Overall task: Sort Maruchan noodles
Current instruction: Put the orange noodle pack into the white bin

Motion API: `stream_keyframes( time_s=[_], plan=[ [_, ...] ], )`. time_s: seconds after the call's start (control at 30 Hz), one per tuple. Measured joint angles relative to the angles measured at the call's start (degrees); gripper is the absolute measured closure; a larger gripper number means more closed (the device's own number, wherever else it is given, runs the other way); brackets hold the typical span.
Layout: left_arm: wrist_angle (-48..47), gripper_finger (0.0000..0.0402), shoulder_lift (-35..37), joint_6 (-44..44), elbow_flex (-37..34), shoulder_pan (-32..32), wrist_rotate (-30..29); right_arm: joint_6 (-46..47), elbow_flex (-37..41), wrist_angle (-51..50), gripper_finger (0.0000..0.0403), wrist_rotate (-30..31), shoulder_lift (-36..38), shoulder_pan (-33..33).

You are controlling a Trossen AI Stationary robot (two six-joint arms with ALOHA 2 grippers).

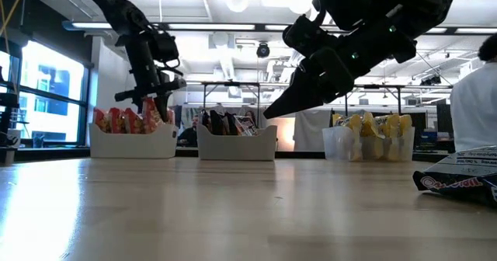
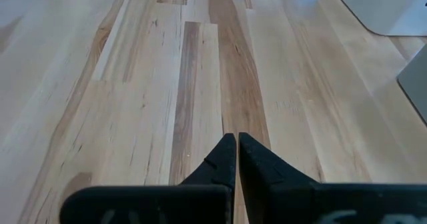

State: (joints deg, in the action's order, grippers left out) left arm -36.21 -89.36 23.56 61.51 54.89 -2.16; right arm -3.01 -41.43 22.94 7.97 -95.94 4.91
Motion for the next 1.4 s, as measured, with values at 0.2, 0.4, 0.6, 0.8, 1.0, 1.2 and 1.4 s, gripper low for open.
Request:
stream_keyframes(
  time_s=[0.2, 0.4, 0.6, 0.8, 1.0, 1.2, 1.4],
  plan=[
    [-0.6, 0.0248, 0.0, -2.5, -0.5, -0.4, 0.1, 0.0, 0.0, 0.0, 0.0403, 0.0, 0.0, 0.0],
    [-0.6, 0.0220, 0.0, -5.5, -0.6, -1.6, 1.8, 0.0, 0.0, 0.0, 0.0403, 0.0, 0.0, 0.0],
    [-2.6, 0.0222, 1.6, -8.3, 1.6, -1.8, 3.1, 0.2, 0.0, 0.0, 0.0402, 0.0, 0.0, 0.0],
    [-4.6, 0.0222, 5.3, -10.8, 3.8, -1.8, 3.1, 0.2, 0.0, 0.0, 0.0403, 0.0, 0.0, 0.0],
    [-4.6, 0.0235, 8.3, -11.9, 3.9, -1.8, 3.4, 0.6, 0.0, 0.0, 0.0402, 0.0, 0.0, 0.0],
    [-4.2, 0.0287, 5.3, -12.3, 4.0, -2.1, 3.1, 0.9, 0.0, 0.0, 0.0402, 0.0, 0.0, 0.0],
    [-4.1, 0.0360, 1.4, -13.2, 3.9, -2.2, -0.7, 1.6, 0.0, -0.7, 0.0402, 0.0, 0.0, 0.0]
  ],
)
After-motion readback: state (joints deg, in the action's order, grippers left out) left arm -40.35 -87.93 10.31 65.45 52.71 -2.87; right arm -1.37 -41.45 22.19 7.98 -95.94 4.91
